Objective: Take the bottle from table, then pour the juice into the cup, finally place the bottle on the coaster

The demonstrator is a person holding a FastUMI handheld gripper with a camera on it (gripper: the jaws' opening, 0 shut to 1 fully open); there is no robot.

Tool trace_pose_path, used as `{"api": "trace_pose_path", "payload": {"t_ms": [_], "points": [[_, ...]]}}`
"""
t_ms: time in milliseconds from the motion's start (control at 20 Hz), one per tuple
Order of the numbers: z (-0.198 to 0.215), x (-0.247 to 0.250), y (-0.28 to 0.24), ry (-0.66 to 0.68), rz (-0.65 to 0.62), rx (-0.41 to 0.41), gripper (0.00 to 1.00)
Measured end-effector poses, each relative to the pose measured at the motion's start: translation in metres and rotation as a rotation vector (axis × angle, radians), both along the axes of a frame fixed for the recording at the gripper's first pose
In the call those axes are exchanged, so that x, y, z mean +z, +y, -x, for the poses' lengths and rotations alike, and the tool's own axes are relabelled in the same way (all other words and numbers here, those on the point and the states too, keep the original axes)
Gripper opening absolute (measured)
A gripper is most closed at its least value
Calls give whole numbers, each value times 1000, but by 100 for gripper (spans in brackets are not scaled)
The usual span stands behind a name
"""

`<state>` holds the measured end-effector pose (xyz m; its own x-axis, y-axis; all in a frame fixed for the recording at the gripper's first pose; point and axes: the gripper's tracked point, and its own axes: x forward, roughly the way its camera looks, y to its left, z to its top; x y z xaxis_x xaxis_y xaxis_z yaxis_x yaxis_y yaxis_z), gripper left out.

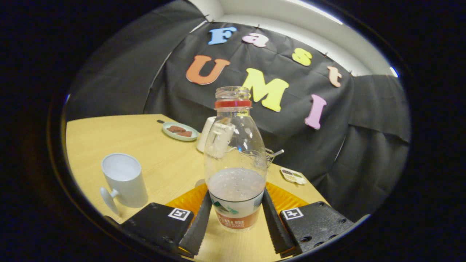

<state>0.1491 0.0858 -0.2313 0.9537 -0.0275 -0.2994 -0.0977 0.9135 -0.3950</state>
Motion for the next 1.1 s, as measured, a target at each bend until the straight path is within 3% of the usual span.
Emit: {"api": "trace_pose_path", "payload": {"t_ms": [250, 700, 1100], "points": [[-6, 1, 19, -54, 287, 85, 76], [-8, 2, 18, -147, 711, 163, 76], [-10, 14, 19, -187, 899, 219, 76]]}}
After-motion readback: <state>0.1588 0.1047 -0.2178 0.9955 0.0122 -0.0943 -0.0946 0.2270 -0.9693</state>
